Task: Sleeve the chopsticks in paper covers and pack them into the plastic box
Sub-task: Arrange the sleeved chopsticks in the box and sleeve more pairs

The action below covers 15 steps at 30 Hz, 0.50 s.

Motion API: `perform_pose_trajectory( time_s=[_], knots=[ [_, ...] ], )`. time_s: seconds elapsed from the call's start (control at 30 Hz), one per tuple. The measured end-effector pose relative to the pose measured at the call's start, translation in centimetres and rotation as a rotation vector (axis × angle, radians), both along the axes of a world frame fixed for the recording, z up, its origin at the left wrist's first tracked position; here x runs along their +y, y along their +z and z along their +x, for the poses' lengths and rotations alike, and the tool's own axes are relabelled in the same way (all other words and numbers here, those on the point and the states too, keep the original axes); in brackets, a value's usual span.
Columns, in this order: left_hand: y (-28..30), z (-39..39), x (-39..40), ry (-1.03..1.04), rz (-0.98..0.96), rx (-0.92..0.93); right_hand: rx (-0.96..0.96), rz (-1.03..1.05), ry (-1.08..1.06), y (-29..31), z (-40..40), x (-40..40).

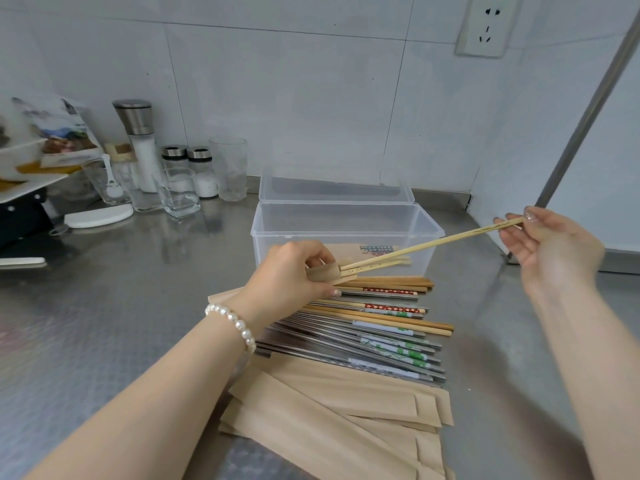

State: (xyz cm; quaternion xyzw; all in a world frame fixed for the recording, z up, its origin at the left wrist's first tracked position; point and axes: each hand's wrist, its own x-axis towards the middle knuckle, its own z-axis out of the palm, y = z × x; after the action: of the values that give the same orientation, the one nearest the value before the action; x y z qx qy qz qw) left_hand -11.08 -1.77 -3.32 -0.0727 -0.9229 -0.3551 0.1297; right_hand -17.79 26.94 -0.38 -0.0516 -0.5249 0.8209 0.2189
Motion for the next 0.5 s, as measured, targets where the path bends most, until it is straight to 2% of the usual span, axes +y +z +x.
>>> perform_pose_trajectory(
  time_s=[0.1, 0.3, 0.5],
  knots=[
    [-0.1, 0.1, 0.1, -0.012, 0.015, 0.012, -0.021, 0.049, 0.088, -0.1, 0.1, -0.4],
    [0.1, 0.2, 0.1, -0.014, 0.021, 0.059, -0.169, 0.319, 0.406, -0.8, 0.6, -2.5],
    [0.1, 0.4, 0.6, -0.026, -0.018, 0.060, -0.212, 0.484, 0.591, -1.2, 1.2, -4.0]
  ],
)
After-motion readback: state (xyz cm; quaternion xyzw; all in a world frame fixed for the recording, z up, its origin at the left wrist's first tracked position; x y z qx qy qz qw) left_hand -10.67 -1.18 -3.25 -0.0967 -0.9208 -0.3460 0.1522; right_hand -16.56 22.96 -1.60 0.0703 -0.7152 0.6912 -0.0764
